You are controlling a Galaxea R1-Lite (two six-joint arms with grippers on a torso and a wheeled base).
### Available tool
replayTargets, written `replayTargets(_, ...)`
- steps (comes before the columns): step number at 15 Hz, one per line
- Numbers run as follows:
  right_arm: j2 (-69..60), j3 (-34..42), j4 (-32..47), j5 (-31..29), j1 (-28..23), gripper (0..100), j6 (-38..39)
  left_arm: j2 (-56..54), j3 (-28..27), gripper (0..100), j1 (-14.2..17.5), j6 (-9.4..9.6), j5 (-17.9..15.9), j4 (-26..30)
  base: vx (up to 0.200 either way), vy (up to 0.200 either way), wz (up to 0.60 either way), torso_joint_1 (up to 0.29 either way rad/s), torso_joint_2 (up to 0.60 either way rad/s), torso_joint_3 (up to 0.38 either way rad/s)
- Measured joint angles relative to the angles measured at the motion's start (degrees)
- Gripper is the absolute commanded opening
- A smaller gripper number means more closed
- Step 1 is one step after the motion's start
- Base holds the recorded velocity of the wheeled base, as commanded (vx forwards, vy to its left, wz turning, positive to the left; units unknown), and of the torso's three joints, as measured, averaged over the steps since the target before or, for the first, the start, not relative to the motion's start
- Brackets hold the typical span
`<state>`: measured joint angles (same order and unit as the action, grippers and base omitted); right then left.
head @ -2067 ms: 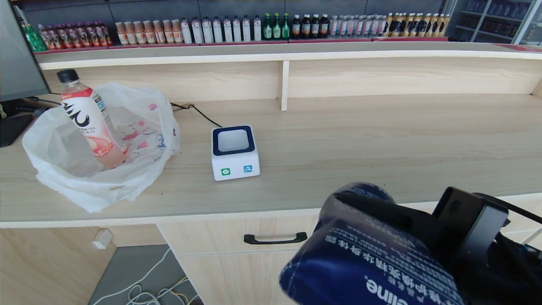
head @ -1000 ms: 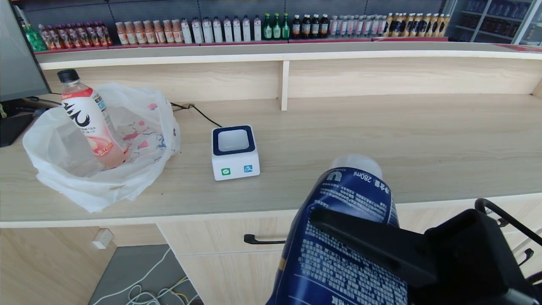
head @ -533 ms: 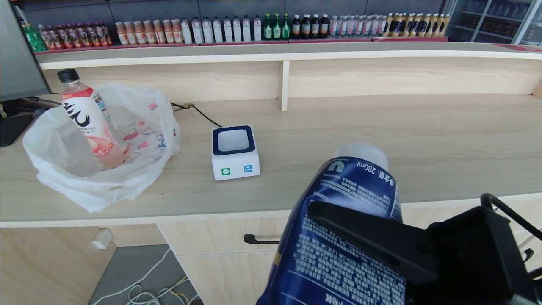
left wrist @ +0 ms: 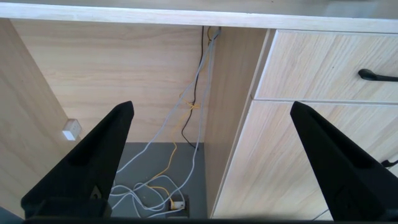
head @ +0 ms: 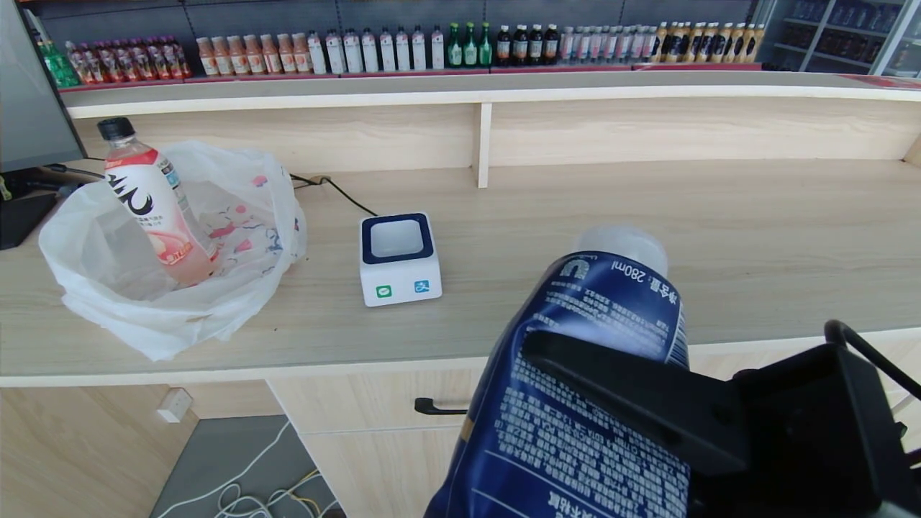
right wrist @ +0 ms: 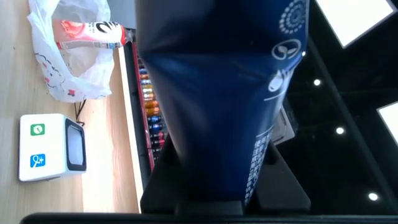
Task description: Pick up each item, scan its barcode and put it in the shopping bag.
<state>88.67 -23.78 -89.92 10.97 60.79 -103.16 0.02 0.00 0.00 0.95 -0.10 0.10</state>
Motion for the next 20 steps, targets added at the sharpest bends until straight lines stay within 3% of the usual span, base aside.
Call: replayTargets(20,1.93,-2.76,-0.02,-0.02,0.59,0,1.69,0.0,0.0,100,0.0,0.02,0.0,0.0,0.0,0.0,0.0,0.0,0.0,0.0)
